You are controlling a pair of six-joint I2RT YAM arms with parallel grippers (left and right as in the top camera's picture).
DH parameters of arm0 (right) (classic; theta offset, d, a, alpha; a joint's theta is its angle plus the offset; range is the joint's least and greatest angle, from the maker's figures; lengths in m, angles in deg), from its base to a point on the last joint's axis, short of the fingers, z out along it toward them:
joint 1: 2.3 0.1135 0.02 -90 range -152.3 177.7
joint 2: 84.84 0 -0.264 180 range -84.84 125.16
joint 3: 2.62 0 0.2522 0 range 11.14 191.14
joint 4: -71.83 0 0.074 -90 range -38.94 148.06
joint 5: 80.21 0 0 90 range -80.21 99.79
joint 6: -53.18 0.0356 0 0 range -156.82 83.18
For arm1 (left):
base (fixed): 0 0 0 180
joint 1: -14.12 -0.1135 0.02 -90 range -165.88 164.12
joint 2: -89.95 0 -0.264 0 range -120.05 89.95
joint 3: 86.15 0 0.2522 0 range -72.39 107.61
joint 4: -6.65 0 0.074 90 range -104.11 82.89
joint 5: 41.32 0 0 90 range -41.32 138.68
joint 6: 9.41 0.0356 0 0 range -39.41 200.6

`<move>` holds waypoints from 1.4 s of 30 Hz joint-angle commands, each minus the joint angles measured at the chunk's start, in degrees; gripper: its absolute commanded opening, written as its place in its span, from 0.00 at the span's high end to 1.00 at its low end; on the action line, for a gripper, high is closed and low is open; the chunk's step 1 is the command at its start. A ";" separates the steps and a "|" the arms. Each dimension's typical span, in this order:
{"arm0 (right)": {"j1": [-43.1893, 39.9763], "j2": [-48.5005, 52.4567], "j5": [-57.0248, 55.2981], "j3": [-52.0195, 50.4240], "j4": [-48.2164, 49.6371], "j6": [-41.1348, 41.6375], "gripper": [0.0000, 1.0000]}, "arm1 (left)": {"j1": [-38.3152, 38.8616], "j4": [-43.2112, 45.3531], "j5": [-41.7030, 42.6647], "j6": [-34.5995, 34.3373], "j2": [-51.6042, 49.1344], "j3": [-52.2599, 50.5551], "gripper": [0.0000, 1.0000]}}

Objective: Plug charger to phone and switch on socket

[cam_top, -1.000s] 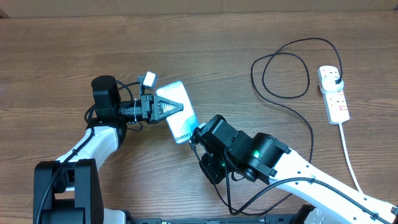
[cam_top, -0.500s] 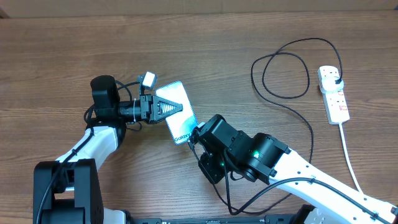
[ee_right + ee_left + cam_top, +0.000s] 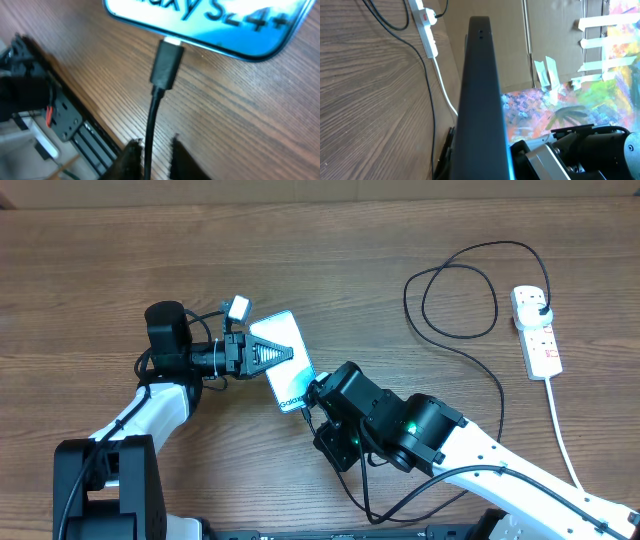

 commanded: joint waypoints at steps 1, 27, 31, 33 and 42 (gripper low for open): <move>0.13 -0.15 -0.70 0.02 0.07 -0.11 0.68 | 0.11 0.26 2.49 1.60 0.13 1.07 0.96; 0.13 6.43 0.13 0.02 6.29 -0.07 0.76 | 0.11 0.24 1.64 1.79 0.13 1.07 0.96; 0.13 6.82 0.11 0.02 6.51 -0.09 0.82 | 0.11 0.24 1.66 2.03 0.15 1.07 0.96; 0.13 6.82 0.07 0.02 6.95 -0.09 0.83 | 0.11 0.24 1.64 2.34 0.13 1.07 0.96; 0.13 6.82 -4.59 0.17 8.07 -0.09 0.96 | 0.13 0.20 1.68 3.56 0.15 1.07 0.96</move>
